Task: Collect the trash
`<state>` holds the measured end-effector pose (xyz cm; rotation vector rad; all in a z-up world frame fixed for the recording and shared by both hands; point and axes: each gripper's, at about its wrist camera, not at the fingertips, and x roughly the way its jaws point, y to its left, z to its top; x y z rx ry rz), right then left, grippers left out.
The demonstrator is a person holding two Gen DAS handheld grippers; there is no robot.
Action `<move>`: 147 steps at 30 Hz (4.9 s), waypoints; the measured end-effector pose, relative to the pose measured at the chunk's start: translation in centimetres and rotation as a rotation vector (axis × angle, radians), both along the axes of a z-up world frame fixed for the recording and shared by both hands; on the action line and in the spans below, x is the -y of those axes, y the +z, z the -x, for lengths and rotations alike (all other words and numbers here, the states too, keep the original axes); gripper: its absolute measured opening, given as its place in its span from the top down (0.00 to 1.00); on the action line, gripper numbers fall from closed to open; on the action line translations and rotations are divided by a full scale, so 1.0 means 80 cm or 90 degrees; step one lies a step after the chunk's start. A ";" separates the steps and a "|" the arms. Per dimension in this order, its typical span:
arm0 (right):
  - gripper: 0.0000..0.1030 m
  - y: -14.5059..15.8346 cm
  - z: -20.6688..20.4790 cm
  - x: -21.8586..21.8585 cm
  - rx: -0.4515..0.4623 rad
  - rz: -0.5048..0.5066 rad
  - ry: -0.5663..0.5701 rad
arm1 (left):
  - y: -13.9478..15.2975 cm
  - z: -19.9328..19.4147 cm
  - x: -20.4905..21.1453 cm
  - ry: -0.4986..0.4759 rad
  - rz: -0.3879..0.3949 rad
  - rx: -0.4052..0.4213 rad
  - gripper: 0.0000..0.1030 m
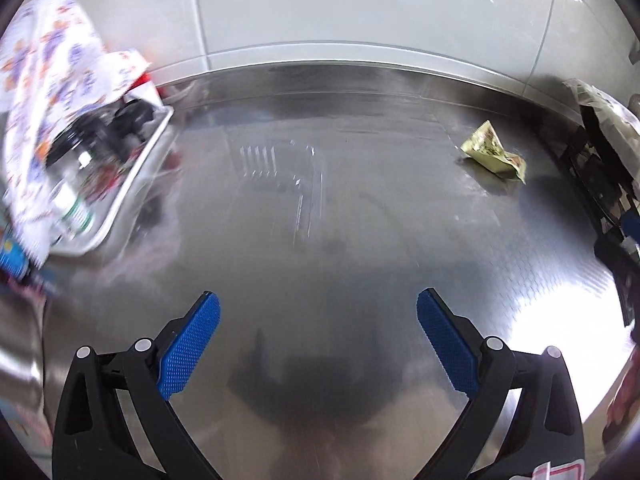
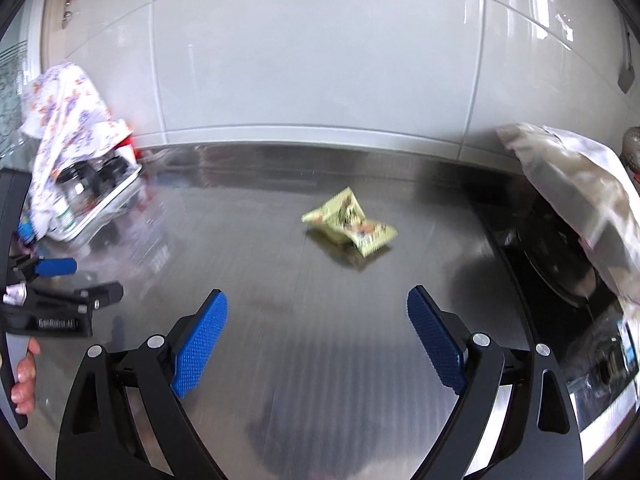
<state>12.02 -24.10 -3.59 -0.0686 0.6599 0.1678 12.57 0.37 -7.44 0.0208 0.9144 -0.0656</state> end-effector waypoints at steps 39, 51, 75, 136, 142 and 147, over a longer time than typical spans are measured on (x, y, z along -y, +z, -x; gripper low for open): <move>0.55 -0.086 -0.222 -0.014 -0.156 0.002 0.070 | -0.030 -0.126 0.019 -0.077 -0.009 -0.012 0.82; 0.63 -0.073 -0.205 -0.006 -0.162 -0.043 0.046 | -0.014 -0.097 0.026 -0.100 -0.003 0.011 0.90; 0.64 -0.025 0.036 0.037 -0.152 -0.135 0.130 | 0.035 0.098 0.071 -0.069 0.004 0.027 0.91; 0.46 -0.450 0.245 -0.022 -0.514 -0.077 0.192 | -0.387 0.271 0.079 -0.240 0.065 -0.372 0.64; 0.39 -0.444 0.240 -0.019 -0.512 -0.095 0.186 | -0.381 0.270 0.074 -0.232 0.064 -0.362 0.51; 0.39 -0.436 0.240 -0.021 -0.505 -0.103 0.179 | -0.378 0.270 0.073 -0.222 0.064 -0.355 0.51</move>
